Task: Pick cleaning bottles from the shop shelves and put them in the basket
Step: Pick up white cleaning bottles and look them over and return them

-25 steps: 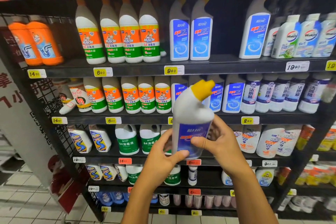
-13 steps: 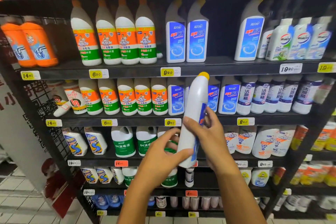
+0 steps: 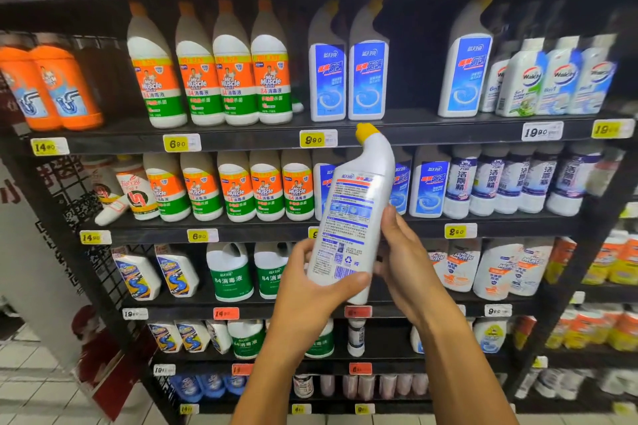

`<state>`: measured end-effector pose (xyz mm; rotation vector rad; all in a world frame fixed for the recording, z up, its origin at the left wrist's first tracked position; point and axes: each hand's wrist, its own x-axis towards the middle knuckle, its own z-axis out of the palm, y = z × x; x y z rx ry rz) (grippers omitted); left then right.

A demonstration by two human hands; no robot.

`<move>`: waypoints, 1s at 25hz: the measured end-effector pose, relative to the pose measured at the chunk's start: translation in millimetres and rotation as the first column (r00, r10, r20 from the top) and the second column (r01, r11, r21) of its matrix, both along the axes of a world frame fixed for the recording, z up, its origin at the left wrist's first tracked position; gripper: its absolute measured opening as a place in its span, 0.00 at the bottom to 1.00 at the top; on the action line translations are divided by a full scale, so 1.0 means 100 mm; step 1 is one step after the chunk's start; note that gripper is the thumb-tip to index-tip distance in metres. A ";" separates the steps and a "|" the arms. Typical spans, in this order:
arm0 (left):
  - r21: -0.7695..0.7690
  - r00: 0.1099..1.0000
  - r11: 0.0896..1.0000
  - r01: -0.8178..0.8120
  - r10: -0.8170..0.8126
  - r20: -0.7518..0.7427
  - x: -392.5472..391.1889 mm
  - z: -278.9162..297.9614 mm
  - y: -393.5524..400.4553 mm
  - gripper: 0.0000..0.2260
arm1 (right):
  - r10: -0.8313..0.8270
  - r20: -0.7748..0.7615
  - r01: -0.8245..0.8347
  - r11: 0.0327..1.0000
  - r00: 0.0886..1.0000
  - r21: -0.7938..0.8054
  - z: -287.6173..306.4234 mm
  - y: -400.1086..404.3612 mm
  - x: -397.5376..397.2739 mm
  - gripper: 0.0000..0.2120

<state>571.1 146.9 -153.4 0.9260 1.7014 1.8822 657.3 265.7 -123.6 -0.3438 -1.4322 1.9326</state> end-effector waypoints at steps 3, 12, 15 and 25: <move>-0.005 0.994 0.999 -0.050 0.050 -0.101 0.06 0.00 0.04 0.34 | -0.026 -0.020 0.027 0.998 0.999 0.054 -0.03 -0.03 -0.02 0.20; 0.133 0.990 0.981 0.139 -0.137 -0.024 -0.02 -0.03 -0.09 0.25 | -0.005 -0.099 0.018 0.991 0.995 0.134 0.02 -0.04 0.07 0.16; 0.127 0.989 0.981 0.145 -0.142 -0.038 -0.01 -0.05 -0.09 0.22 | -0.005 -0.094 0.018 0.990 0.996 0.141 0.00 -0.06 0.08 0.16; 0.137 0.954 0.950 0.281 -0.292 0.067 -0.03 -0.10 -0.12 0.21 | -0.021 -0.035 0.030 0.958 0.999 0.284 0.06 -0.15 0.14 0.16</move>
